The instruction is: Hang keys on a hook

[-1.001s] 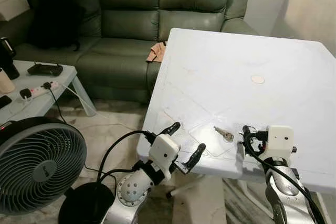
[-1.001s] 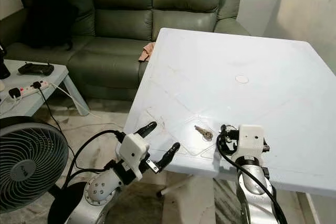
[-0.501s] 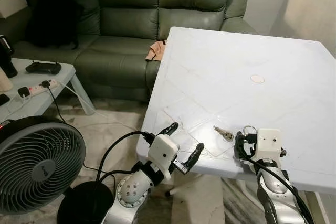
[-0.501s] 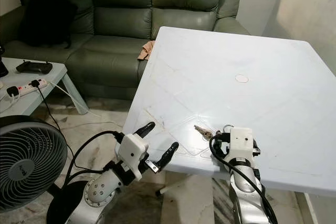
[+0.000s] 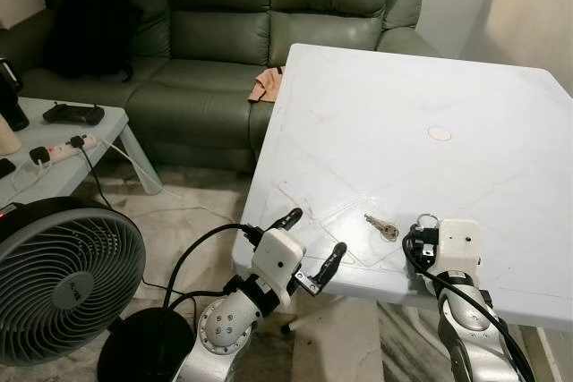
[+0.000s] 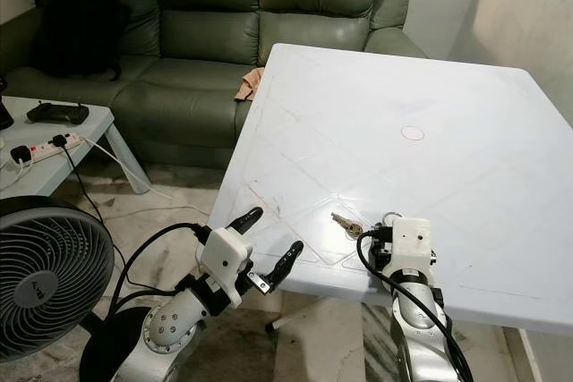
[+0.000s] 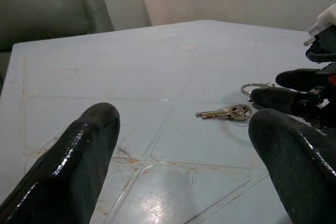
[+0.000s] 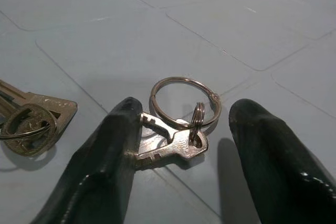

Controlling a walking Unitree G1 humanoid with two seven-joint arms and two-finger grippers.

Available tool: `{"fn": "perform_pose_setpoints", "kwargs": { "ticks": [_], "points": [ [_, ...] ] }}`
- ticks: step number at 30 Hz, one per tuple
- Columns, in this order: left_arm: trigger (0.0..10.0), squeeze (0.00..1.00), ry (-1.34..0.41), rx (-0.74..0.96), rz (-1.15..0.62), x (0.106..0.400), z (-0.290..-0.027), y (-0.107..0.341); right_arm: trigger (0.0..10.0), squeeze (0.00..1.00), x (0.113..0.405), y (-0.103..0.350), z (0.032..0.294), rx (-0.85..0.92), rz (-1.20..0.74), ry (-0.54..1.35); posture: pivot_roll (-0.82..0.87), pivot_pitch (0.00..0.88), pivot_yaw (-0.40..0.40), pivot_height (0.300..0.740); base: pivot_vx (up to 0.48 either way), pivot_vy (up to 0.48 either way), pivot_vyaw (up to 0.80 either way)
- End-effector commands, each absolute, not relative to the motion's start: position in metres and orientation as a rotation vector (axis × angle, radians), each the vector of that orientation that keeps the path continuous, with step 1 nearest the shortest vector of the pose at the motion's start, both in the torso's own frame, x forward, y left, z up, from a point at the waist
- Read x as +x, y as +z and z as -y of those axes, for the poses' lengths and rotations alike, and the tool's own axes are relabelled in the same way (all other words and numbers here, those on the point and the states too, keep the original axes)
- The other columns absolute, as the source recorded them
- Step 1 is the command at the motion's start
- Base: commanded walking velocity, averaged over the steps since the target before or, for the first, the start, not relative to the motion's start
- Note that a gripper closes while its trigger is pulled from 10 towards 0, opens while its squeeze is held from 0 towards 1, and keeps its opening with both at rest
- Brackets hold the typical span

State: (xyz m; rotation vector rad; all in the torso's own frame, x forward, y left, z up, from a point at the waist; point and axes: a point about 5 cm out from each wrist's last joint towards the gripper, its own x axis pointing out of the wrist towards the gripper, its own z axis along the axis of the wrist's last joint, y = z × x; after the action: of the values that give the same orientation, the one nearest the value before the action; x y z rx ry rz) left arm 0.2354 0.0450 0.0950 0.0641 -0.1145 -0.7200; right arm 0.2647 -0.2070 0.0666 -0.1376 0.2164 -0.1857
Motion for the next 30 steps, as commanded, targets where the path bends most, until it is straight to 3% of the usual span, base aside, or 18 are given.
{"fn": "perform_pose_setpoints", "kwargs": {
  "ticks": [1, 3, 5, 9, 10, 15, 30],
  "points": [
    [10.0, 0.0, -0.726, 0.076, 0.124, 0.2354, -0.0433, 0.0986, 1.3, 0.0, 0.2621, 0.0635, 0.2105, -0.143, -0.226, -0.204, -0.03, 0.049, -0.019, 0.74, 0.0, 0.0, 0.0],
    [10.0, 0.0, -0.726, 0.076, 0.124, 0.2354, -0.0433, 0.0987, 1.3, 0.0, 0.2621, 0.0636, 0.2106, -0.145, -0.225, -0.205, -0.03, 0.049, -0.019, 0.74, 0.0, 0.0, 0.0],
    [10.0, 0.0, -0.723, 0.078, 0.124, 0.2356, -0.0434, 0.0985, 3.5, 0.0, 0.2619, 0.0633, 0.2107, -0.145, -0.225, -0.205, -0.03, 0.048, -0.018, 0.74, 0.0, 0.0, 0.0],
    [10.0, 0.0, -0.723, 0.08, 0.125, 0.2356, -0.0433, 0.0986, 3.4, 0.0, 0.2619, 0.0632, 0.2106, -0.144, -0.227, -0.205, -0.03, 0.047, -0.018, 0.74, 0.0, 0.0, 0.0],
    [10.0, 0.0, -0.723, 0.08, 0.125, 0.2356, -0.0432, 0.0987, 2.9, 0.0, 0.2621, 0.0631, 0.2105, -0.145, -0.227, -0.204, -0.03, 0.047, -0.018, 0.74, 0.0, 0.0, 0.0],
    [10.0, 0.0, -0.723, 0.08, 0.125, 0.2353, -0.0427, 0.0984, 3.1, 0.0, 0.2618, 0.0625, 0.2104, -0.145, -0.23, -0.204, -0.03, 0.046, -0.018, 0.74, 0.0, 0.0, 0.0],
    [10.0, 0.0, -0.717, 0.077, 0.127, 0.2342, -0.0419, 0.0985, 2.1, 0.0, 0.2611, 0.0614, 0.2109, -0.155, -0.238, -0.213, -0.03, 0.048, -0.018, 0.74, 0.0, 0.0, 0.0]
  ]
}}
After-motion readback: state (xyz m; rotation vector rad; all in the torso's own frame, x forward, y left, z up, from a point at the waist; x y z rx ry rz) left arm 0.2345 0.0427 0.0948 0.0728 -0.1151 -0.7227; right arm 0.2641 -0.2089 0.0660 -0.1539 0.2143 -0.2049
